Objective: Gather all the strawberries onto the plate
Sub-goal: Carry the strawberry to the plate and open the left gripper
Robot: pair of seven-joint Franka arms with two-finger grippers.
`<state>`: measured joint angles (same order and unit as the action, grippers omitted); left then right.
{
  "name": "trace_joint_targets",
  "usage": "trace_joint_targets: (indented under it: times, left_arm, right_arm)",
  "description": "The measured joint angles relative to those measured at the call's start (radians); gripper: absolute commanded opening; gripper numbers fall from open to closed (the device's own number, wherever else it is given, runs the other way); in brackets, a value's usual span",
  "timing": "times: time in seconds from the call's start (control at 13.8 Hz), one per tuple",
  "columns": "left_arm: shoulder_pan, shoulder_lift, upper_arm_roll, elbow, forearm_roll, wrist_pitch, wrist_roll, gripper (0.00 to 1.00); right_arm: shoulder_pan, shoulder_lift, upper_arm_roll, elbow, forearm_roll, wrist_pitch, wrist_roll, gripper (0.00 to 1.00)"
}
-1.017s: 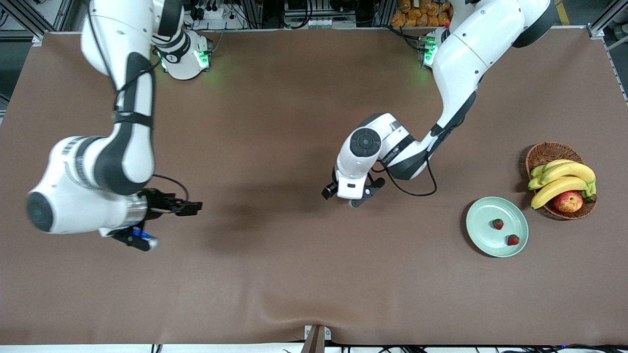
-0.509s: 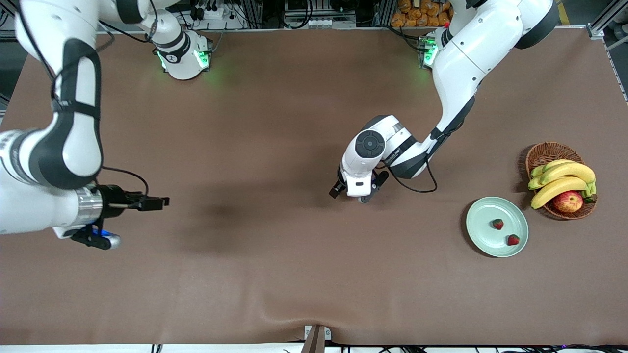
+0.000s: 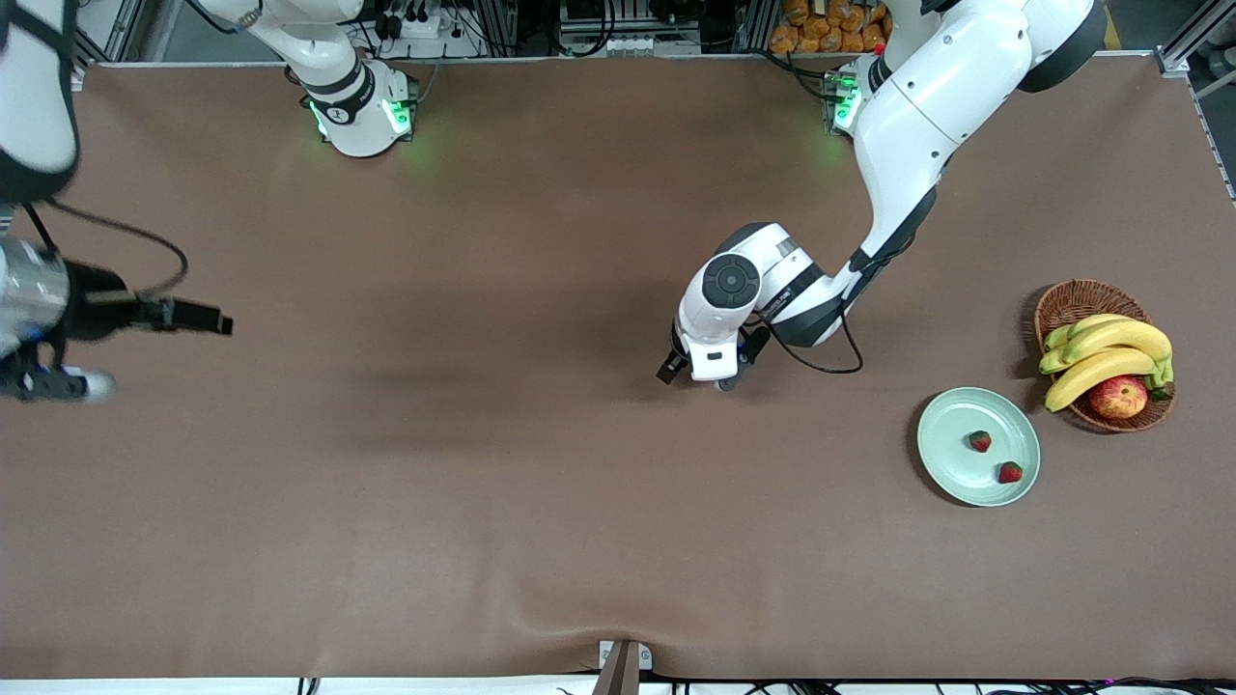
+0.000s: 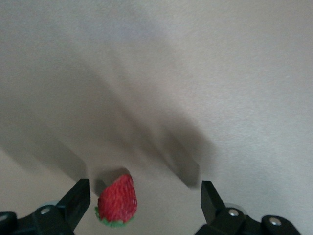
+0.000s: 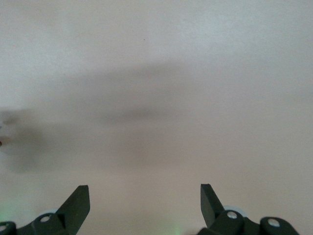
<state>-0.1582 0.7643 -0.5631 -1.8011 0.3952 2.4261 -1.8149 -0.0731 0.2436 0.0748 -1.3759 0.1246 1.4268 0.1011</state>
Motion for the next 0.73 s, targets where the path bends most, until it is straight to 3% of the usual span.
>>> trace_joint_targets:
  times: [0.15, 0.22, 0.29, 0.44, 0.58, 0.65, 0.73]
  left_arm:
    - [-0.001, -0.002, -0.001, -0.013, 0.0, 0.0, 0.0, 1.0]
    - [-0.002, -0.003, -0.002, -0.016, 0.0, 0.0, 0.0, 0.9]
    - [-0.002, -0.003, -0.003, -0.017, 0.0, 0.0, 0.0, 0.85]
    - [-0.002, -0.003, -0.004, -0.018, 0.0, -0.001, 0.0, 0.85]
    - [-0.003, -0.003, -0.004, -0.019, 0.001, -0.001, 0.0, 0.84]
    - [-0.003, -0.003, -0.005, -0.019, 0.001, -0.001, 0.0, 0.66]
    - [-0.003, -0.003, -0.005, -0.02, 0.001, -0.001, 0.0, 0.33]
  right_arm:
    - [-0.012, -0.091, 0.011, -0.082, -0.006, 0.018, 0.0, 1.0]
    - [-0.012, -0.138, 0.012, -0.128, -0.009, 0.03, 0.0, 1.0]
    - [-0.012, -0.183, 0.015, -0.179, -0.013, 0.049, 0.0, 1.0]
    - [-0.012, -0.252, 0.024, -0.265, -0.036, 0.087, 0.0, 1.0]
    - [-0.012, -0.275, 0.029, -0.285, -0.047, 0.097, 0.0, 1.0]
    - [-0.012, -0.276, 0.029, -0.283, -0.049, 0.104, 0.0, 1.0]
    - [-0.012, -0.275, 0.028, -0.276, -0.051, 0.116, 0.0, 1.0]
